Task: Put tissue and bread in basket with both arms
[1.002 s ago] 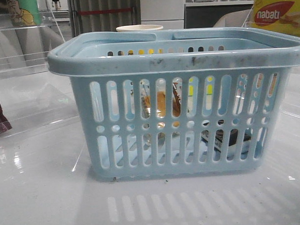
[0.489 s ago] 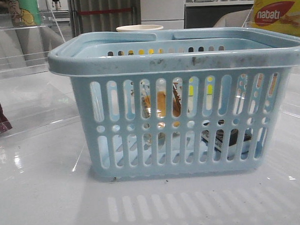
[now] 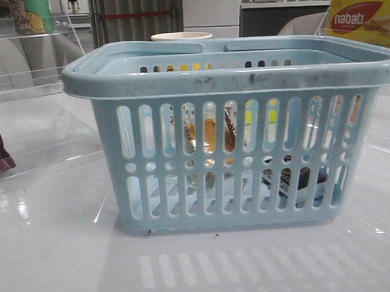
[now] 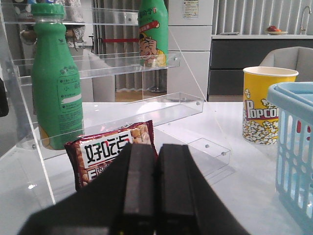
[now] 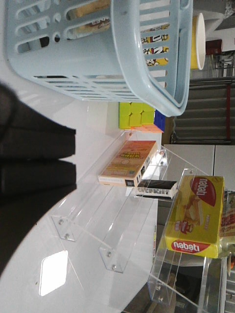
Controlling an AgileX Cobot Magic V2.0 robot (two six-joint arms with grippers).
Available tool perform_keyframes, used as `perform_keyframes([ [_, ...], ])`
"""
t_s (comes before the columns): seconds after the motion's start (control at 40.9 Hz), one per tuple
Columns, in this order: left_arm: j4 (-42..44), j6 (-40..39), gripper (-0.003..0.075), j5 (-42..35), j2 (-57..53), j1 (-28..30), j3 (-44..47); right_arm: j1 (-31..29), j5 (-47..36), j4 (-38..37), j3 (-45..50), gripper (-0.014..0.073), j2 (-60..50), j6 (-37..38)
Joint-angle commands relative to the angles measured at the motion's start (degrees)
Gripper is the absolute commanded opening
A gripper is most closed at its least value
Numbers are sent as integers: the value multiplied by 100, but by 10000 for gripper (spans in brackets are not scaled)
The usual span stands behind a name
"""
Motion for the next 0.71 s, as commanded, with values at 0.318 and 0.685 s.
perform_keyframes([
  [0.318,-17,-58,92,-494,-103,-18,42,-27,-725,94,-29,24,-108,-25],
  [0.685,-17,-58,92,-494,-103,-18,42,-27,-725,94,-29,24,-108,-25],
])
